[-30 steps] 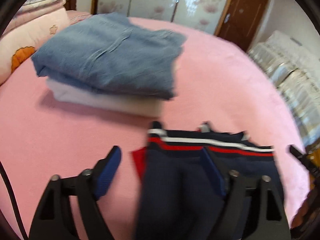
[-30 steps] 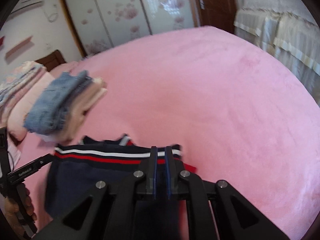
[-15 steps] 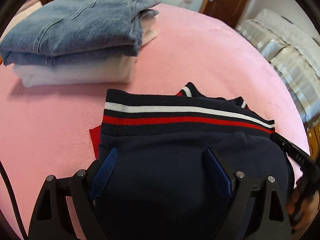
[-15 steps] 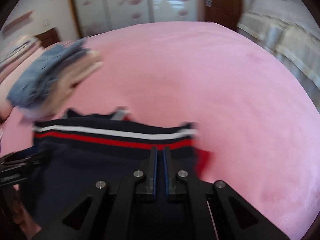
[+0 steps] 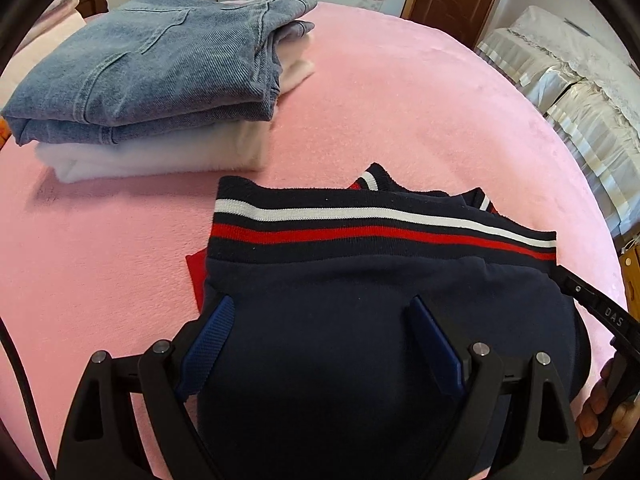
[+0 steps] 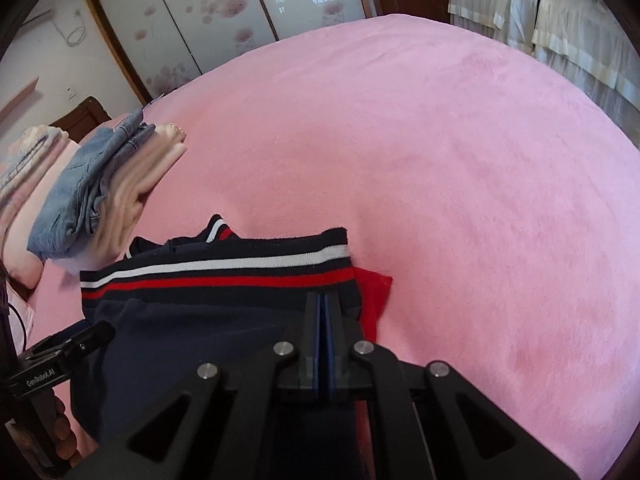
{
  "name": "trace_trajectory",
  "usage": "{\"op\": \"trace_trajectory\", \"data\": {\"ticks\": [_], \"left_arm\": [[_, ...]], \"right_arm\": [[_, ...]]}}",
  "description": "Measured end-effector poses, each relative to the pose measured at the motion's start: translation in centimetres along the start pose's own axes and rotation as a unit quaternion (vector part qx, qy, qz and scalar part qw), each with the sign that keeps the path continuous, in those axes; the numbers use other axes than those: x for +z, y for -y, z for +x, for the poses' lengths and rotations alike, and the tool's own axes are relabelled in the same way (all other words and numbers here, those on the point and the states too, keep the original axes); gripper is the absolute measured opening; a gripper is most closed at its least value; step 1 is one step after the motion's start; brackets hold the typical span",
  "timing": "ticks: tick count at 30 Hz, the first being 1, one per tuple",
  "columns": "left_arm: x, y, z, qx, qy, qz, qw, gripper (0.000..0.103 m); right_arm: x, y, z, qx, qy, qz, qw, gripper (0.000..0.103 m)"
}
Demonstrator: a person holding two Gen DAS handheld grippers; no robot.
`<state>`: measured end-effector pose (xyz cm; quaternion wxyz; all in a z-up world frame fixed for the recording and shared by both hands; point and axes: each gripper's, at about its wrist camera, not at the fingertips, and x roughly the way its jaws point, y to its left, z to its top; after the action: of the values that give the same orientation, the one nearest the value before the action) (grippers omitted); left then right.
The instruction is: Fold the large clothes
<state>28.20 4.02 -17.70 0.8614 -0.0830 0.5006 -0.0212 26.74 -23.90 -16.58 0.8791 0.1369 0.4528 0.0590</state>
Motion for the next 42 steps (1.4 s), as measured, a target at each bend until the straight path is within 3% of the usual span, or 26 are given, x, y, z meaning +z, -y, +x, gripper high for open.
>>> {"op": "trace_trajectory", "data": {"ticks": [8, 10, 12, 17, 24, 30, 37, 42], "left_arm": [[0.4, 0.4, -2.5, -0.02, -0.009, -0.014, 0.9997, 0.088], [0.4, 0.9, -3.7, -0.016, -0.004, -0.006, 0.9998, 0.088], [0.5, 1.4, -4.8, -0.018, -0.002, -0.004, 0.9998, 0.088], [0.5, 2.4, -7.5, -0.023, 0.001, -0.014, 0.9996, 0.088], [-0.9, 3.9, -11.9, 0.006, 0.011, 0.003, 0.9999, 0.088], [-3.0, 3.8, -14.7, -0.011, 0.018, 0.0, 0.9998, 0.088], [-6.9, 2.1, -14.8, -0.027, 0.022, -0.016, 0.9993, 0.088], [-10.5, -0.2, -13.1, -0.068, 0.001, -0.064, 0.9956, 0.088]], "right_arm": [[-0.1, -1.4, -3.1, 0.013, -0.008, 0.006, 1.0, 0.006], [-0.2, -2.0, -4.2, 0.009, -0.006, 0.005, 1.0, 0.028], [-0.4, -2.6, -5.5, 0.001, 0.004, 0.0, 1.0, 0.036], [-0.7, -3.9, -8.6, 0.002, 0.014, -0.01, 1.0, 0.036], [-1.7, -5.2, -12.8, 0.007, 0.023, -0.02, 1.0, 0.041], [-3.6, -5.9, -15.3, 0.012, 0.041, -0.03, 0.999, 0.043], [-6.8, -6.9, -16.0, 0.02, 0.061, -0.051, 0.997, 0.043], [-9.7, -6.9, -15.1, 0.029, 0.071, -0.048, 0.996, 0.043]]}}
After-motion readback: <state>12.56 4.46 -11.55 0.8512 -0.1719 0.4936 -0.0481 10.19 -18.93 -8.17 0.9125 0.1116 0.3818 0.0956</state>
